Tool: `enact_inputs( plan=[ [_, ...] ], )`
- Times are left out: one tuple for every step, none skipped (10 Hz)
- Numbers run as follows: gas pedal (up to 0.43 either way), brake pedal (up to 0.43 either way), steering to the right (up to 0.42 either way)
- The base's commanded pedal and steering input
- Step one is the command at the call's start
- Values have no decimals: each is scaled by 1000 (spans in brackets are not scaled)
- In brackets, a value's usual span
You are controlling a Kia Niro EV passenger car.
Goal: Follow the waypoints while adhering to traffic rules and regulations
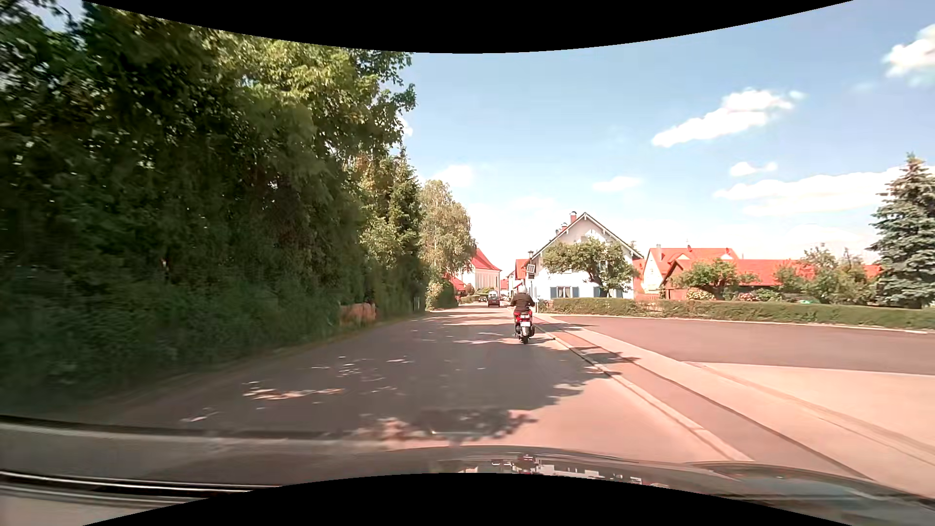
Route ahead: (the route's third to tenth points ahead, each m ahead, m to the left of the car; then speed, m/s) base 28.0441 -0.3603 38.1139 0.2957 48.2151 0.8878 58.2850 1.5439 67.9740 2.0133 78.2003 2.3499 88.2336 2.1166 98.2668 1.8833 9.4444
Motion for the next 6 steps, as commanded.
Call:
enact_inputs(
  plan=[
    [79,12,4],
    [79,12,4],
    [79,12,4],
    [79,12,4],
    [79,12,4],
    [79,12,4]
  ],
)
